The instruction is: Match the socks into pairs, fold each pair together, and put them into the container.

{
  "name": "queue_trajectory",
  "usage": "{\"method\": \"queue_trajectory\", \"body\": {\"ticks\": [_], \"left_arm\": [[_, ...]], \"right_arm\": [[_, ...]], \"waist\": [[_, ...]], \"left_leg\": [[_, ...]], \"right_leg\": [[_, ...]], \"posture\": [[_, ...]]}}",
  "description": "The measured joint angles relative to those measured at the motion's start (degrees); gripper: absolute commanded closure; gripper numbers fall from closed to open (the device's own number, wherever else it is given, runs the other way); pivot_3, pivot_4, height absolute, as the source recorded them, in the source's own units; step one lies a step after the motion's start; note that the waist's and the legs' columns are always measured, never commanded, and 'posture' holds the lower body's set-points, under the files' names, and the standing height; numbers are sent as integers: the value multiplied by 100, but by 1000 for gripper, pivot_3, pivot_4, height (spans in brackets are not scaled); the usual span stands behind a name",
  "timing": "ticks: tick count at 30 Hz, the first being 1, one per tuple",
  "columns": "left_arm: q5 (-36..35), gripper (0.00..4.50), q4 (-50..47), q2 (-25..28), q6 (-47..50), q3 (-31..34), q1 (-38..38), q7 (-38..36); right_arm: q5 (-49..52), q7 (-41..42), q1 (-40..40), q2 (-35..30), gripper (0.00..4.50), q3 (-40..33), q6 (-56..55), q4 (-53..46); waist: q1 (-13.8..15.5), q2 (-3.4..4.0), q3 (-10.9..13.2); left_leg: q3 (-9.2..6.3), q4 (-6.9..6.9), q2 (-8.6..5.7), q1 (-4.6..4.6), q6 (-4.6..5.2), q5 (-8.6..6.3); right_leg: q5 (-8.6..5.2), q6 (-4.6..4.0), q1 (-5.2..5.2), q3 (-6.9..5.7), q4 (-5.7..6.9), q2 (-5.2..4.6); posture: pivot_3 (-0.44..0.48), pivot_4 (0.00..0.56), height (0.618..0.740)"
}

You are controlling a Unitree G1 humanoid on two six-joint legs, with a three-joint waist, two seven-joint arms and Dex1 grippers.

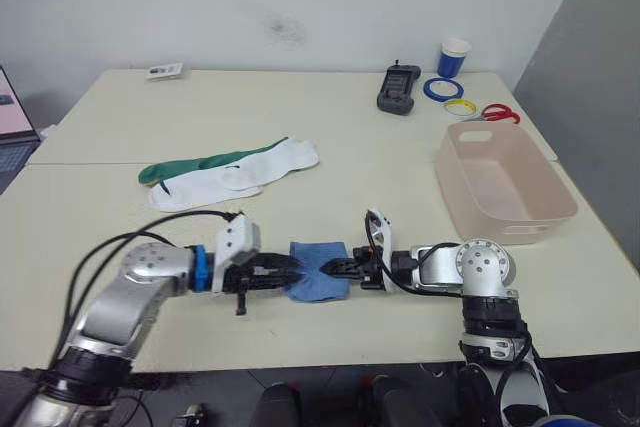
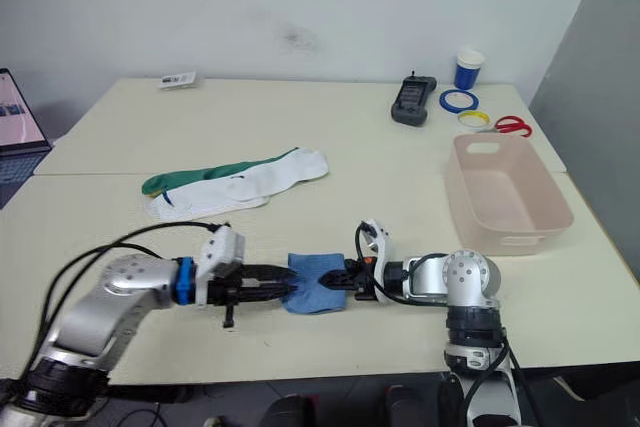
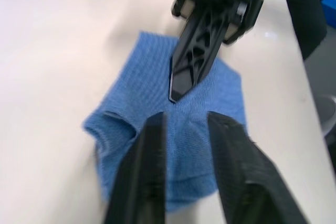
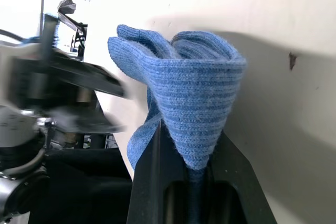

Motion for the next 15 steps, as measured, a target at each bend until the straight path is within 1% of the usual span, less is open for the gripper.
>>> {"method": "queue_trajectory", "body": {"ticks": [2, 4, 7, 8, 12, 14, 15], "left_arm": [[-270, 1821, -268, 297, 337, 245, 18, -80], [-519, 1132, -518, 592, 636, 482, 25, -131], [-842, 160, -706, 802, 1017, 753, -80, -78], [-929, 28, -725, 846, 1144, 788, -175, -66], [-1079, 28, -764, 908, 1398, 826, -558, -13], [-1080, 28, -743, 849, 1470, 765, -847, 130], [-1060, 28, -719, 732, 1472, 711, -1048, 259]], "right_arm": [[0, 18, 0, -24, 4500, -7, -18, -109], [1, 35, 1, -78, 4500, -9, -20, -238], [31, 82, -3, -190, 4500, -65, -20, -535], [43, 81, -15, -174, 4500, -141, -16, -606], [115, 22, -135, -76, 4500, -467, 19, -979], [202, 30, -157, -172, 4500, -496, 31, -1260], [255, 52, -191, -247, 4500, -498, 30, -1420]], "waist": [[0, 1, 1], [0, 2, 3], [3, 4, 6], [7, 4, 7], [8, 6, 7], [15, 6, 12], [26, 9, 16]], "left_leg": [[0, 0, -1, 0, 0, 0], [0, 0, -3, 0, 0, 0], [-3, 0, -3, 0, 0, 0], [-4, -1, -4, 0, 0, 0], [-5, -1, -4, 0, 0, 0], [-6, -1, -6, -4, 0, 0], [-7, -1, -10, -6, 0, 0]], "right_leg": [[0, 0, 0, 1, -2, 0], [0, 0, 0, 0, -2, -1], [0, 0, 0, -2, -3, -1], [0, 0, 0, -3, -2, -1], [0, 0, 0, -4, -2, 0], [0, 0, -1, -5, -3, 0], [0, 0, -1, -8, -4, 3]], "posture": [[0, 150, 740], [0, 150, 740], [0, 150, 740], [0, 150, 740], [0, 150, 740], [0, 150, 740], [0, 150, 740]]}}
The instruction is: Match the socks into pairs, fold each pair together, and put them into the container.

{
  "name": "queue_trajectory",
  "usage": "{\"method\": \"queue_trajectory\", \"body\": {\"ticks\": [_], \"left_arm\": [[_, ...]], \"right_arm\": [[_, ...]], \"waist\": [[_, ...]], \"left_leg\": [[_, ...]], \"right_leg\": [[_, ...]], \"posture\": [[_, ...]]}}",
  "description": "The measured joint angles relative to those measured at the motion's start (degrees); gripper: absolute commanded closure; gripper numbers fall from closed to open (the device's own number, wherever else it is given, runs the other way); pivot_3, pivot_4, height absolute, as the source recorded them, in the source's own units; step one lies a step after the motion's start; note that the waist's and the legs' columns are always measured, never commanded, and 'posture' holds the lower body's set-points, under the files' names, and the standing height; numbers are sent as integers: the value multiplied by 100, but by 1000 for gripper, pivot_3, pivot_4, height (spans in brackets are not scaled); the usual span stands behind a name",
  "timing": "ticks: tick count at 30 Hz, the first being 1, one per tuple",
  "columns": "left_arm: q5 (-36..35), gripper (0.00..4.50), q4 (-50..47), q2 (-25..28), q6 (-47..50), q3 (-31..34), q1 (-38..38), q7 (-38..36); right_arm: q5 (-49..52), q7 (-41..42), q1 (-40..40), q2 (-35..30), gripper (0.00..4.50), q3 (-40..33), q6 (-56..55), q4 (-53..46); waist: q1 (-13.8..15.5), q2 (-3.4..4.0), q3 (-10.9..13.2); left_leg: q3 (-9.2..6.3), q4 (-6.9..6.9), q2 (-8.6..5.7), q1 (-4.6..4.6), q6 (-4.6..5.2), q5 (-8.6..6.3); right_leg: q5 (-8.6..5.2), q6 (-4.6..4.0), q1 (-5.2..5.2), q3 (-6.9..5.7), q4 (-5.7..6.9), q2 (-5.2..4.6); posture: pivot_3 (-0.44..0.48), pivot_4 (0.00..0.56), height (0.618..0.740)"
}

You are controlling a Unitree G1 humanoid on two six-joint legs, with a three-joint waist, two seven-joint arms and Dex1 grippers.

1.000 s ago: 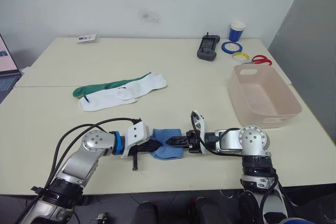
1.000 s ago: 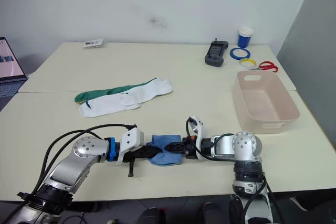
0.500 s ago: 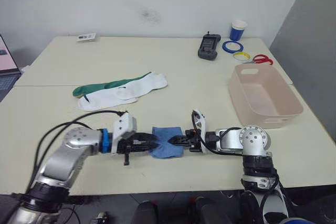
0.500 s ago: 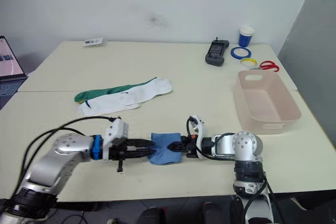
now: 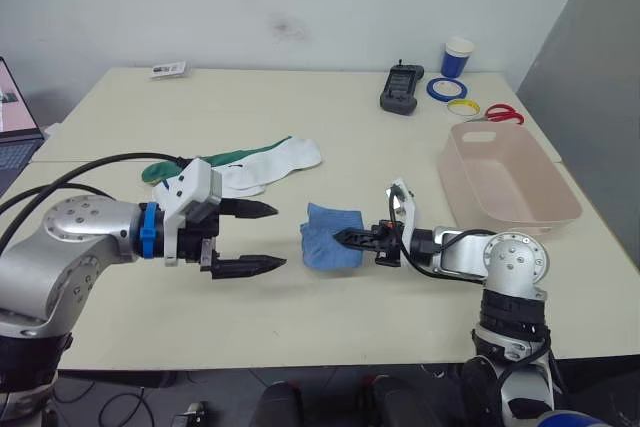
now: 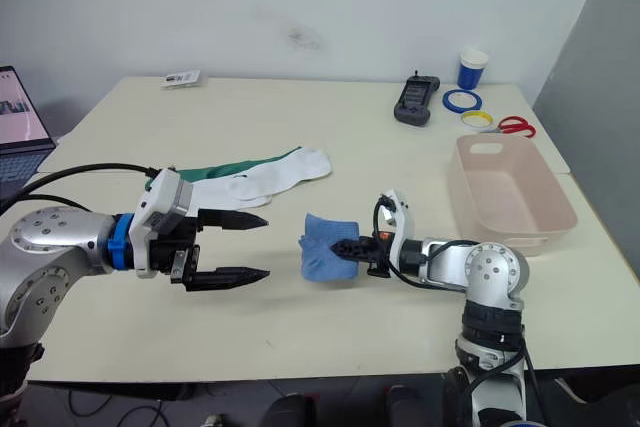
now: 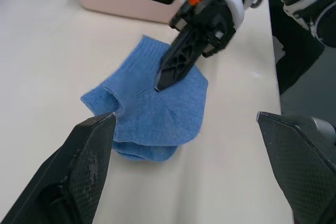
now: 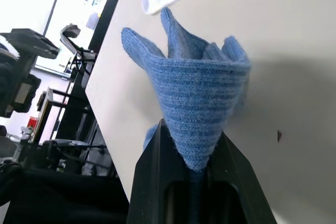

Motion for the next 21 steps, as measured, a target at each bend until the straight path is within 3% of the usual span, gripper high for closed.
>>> {"method": "queue_trajectory", "body": {"ticks": [4, 10, 12, 15, 18, 21], "left_arm": [[-129, 28, 119, -917, 274, -181, -1117, 755], [-148, 28, 458, -2353, 433, -464, -2472, 1852], [7, 28, 637, -2589, 342, -685, -2645, 1939], [429, 28, 1180, -3075, -102, -1117, -2964, 1935], [666, 28, 1468, -3469, -457, -1313, -3239, 1921], [766, 28, 1624, -3765, -613, -1380, -3407, 1952]], "right_arm": [[287, 70, -605, -414, 4500, -327, -44, -496], [14, 449, -1559, -2532, 4500, -478, -706, -201], [-408, 809, -1614, -3352, 4500, -91, -1288, 105], [-1728, 1626, -1535, -4763, 4500, 921, -3098, 945], [-3151, 2215, -1375, -5568, 4500, 1893, -5117, 1831], [-4161, 2510, -1312, -5788, 4500, 2483, -6607, 2528]], "waist": [[19, 0, 11], [39, 1, 12], [28, 2, 12], [24, -1, 15], [-9, -2, 15], [-37, 0, 16]], "left_leg": [[-6, 20, -10, -26, 0, 0], [-2, 25, -23, -56, 0, 0], [0, 23, -25, -61, 1, 0], [0, 23, -25, -65, 3, -1], [10, 22, -23, -65, 5, -2], [29, 23, -21, -62, -8, 6]], "right_leg": [[9, 15, -6, 1, -1, 5], [12, 24, -18, 13, -26, 2], [12, 24, -25, 17, -25, 4], [12, 23, -32, 16, -25, 6], [12, 24, -34, 26, -28, 6], [12, 24, -53, 56, -10, 6]], "posture": [[0, 150, 740], [0, 150, 740], [0, 150, 740], [0, 150, 740], [0, 150, 740], [0, 150, 740]]}}
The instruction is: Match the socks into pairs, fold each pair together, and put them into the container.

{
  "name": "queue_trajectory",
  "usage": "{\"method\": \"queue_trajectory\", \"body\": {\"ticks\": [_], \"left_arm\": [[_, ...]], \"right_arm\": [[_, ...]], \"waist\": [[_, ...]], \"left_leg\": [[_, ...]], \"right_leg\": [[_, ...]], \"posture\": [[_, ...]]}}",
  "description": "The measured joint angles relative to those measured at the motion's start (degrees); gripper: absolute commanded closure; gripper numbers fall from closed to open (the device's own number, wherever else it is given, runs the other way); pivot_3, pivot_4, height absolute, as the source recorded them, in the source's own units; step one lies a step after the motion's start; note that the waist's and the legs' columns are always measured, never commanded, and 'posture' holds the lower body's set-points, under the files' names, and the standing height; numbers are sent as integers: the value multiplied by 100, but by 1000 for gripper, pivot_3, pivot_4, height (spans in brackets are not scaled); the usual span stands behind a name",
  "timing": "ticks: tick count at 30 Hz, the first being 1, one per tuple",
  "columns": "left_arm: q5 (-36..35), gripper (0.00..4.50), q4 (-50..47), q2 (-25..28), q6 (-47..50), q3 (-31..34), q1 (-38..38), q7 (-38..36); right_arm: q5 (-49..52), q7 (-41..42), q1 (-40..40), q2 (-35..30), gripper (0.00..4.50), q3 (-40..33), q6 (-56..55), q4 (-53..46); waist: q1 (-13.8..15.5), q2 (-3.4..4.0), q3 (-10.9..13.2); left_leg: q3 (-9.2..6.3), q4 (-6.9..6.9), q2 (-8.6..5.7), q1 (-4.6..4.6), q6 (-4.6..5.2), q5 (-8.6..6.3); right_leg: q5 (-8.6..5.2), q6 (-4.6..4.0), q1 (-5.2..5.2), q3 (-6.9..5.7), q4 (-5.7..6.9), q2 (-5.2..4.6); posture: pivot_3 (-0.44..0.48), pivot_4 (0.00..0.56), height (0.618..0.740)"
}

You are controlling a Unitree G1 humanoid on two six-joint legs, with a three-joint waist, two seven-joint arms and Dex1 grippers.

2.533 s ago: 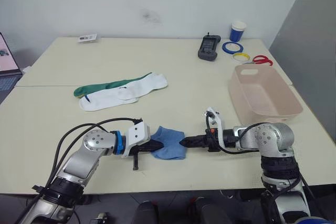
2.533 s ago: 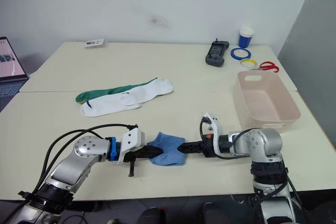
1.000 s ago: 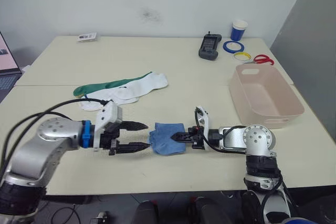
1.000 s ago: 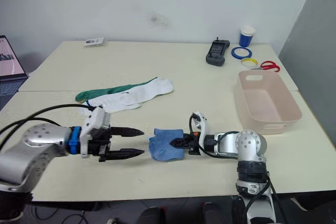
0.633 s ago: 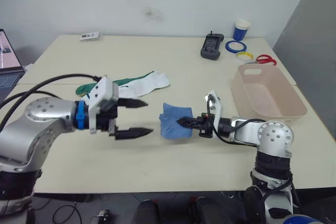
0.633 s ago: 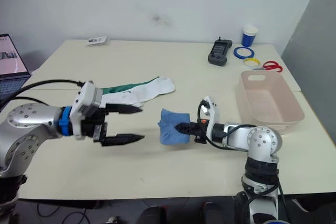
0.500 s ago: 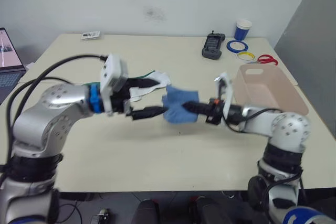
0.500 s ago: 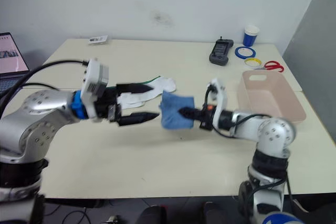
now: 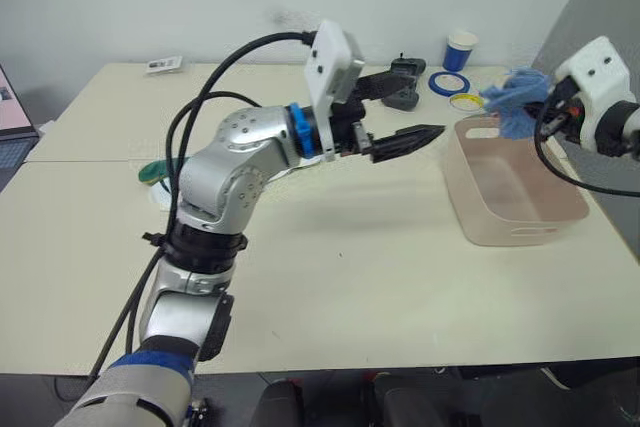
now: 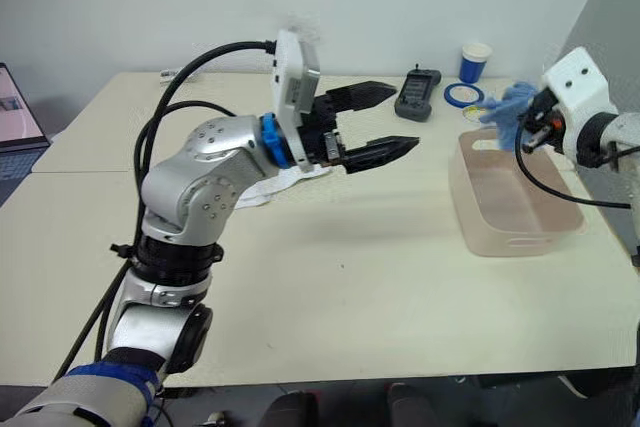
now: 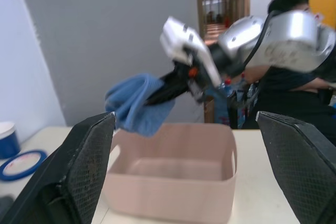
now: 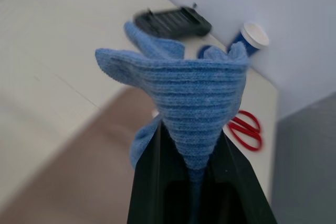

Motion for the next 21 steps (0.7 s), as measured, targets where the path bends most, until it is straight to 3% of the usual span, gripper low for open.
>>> {"method": "queue_trajectory", "body": {"ticks": [9, 15, 21], "left_arm": [[290, 28, 23, -354, -19, -208, -14, 101], [338, 28, -74, -131, 156, -505, 198, -210], [587, 0, -67, 32, 214, -700, 204, -314]], "right_arm": [[-2351, 325, 141, 67, 4500, 1419, -3093, 1481], [-2711, 809, -124, 318, 4500, 1618, -3889, 2395], [-2621, 1451, -415, 543, 2457, 1595, -3929, 2807]], "waist": [[30, 7, 3], [22, 8, 4], [29, 9, 4]], "left_leg": [[14, 6, -1, 2, -16, 11], [23, 9, -3, 11, -20, 13], [24, 10, -4, 26, -21, 13]], "right_leg": [[2, 3, -11, 16, 16, 0], [13, 18, -14, 49, 16, -1], [15, 19, -4, 59, 20, -1]], "posture": [[0, 150, 740], [0, 150, 740], [0, 150, 740]]}}
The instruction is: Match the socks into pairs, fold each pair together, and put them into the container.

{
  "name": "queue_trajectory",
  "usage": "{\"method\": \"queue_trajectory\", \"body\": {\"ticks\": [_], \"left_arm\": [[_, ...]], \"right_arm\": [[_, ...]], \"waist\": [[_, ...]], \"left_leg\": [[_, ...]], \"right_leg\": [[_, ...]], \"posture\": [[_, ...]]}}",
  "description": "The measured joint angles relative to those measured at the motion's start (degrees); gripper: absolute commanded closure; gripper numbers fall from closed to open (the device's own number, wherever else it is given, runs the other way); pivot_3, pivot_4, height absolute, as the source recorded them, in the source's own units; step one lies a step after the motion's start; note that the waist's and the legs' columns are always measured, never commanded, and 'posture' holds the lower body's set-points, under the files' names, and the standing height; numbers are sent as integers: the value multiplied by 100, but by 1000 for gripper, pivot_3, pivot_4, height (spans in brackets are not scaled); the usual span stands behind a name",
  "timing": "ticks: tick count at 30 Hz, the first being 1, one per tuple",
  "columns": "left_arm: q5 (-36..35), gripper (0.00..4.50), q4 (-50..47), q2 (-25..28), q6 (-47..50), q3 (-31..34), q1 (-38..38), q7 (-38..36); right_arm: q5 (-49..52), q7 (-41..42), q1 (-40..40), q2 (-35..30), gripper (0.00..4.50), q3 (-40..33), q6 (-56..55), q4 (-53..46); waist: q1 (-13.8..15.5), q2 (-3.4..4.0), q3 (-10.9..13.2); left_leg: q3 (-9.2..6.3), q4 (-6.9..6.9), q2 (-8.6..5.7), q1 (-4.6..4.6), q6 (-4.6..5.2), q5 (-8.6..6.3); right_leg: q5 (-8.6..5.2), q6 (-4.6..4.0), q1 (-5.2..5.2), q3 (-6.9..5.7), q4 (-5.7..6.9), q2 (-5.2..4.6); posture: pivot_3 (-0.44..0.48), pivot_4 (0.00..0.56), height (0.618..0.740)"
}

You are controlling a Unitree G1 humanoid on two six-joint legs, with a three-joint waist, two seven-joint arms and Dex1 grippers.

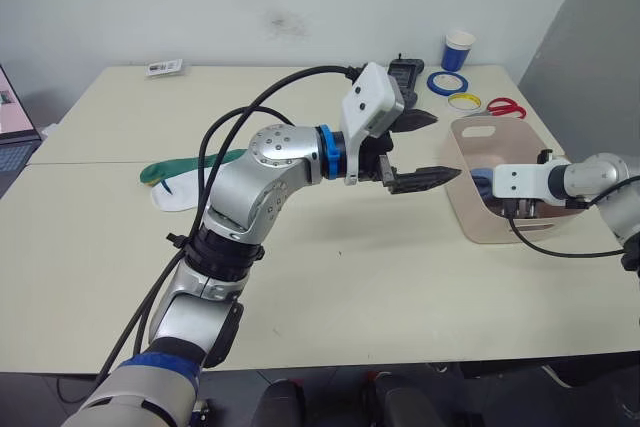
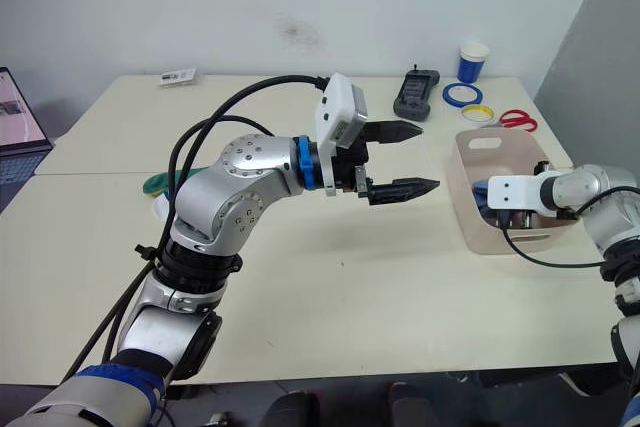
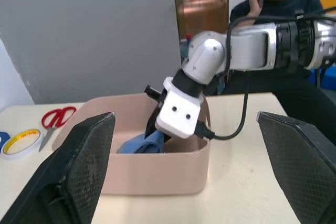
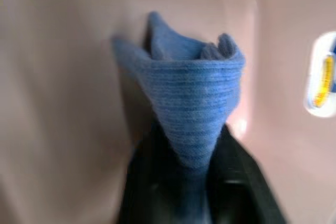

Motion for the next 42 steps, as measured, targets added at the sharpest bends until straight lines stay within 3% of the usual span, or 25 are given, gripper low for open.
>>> {"method": "queue_trajectory", "body": {"ticks": [6, 7, 16, 21, 27, 33, 39, 42], "left_arm": [[130, 0, 87, 13, -4, -5, 0, -51], [142, 0, 88, 12, -10, -5, 0, -59], [230, 0, 110, 221, -103, 60, 105, -107], [250, 0, 50, 794, -103, 333, 795, -100], [206, 0, -481, 1179, -69, 1017, 1746, 200], [255, 0, -1116, 1100, -251, 2081, 3549, 1192], [454, 0, -1742, 574, -806, 2869, 5554, 2117], [611, 0, -1840, 412, -1110, 3058, 6031, 2411]], "right_arm": [[132, 849, -380, -15, 219, -199, 206, 35], [140, 962, -492, -17, 29, -218, 248, 36], [430, 2764, -1620, -427, 29, -435, 1122, 31], [1047, 2802, -2037, -162, 29, -1167, 2026, -283], [1779, 1399, -639, 1227, 29, -1906, 3448, -2145], [2030, -942, 1469, 3345, 29, -2121, 4380, -4849], [1479, -2694, 3644, 4223, 29, -1724, 3926, -5515], [1393, -3046, 4220, 4327, 29, -1682, 3831, -5625]], "waist": [[-2, 1, 1], [-3, 2, 1], [2, 20, 12], [-49, 21, 12], [-18, 21, 12], [2, 18, 4], [60, 3, -4], [37, 0, -8]], "left_leg": [[0, 0, 1, 5, 0, 0], [0, 0, 1, 6, 0, 0], [2, -1, -1, 10, 2, -2], [-5, -12, 16, 61, 20, -12], [-7, 1, 18, 65, 12, -7], [-13, -3, 27, 55, -3, -1], [-4, -2, 11, 52, 20, -14], [-1, -4, 12, 53, 22, -15]], "right_leg": [[1, -1, 1, 7, 0, 0], [1, -1, 1, 9, 1, 0], [16, -27, 4, 13, 0, 0], [15, -35, 37, 23, 2, 3], [5, -18, 45, 15, 35, -6], [2, -14, 37, 15, 44, -17], [-5, 5, 49, 14, 28, -57], [2, 16, 56, 19, 1, -51]], "posture": [[0, 150, 740], [0, 150, 740], [0, 150, 740], [0, 150, 740], [0, 150, 740], [0, 150, 740], [0, 150, 740], [0, 150, 740]]}}
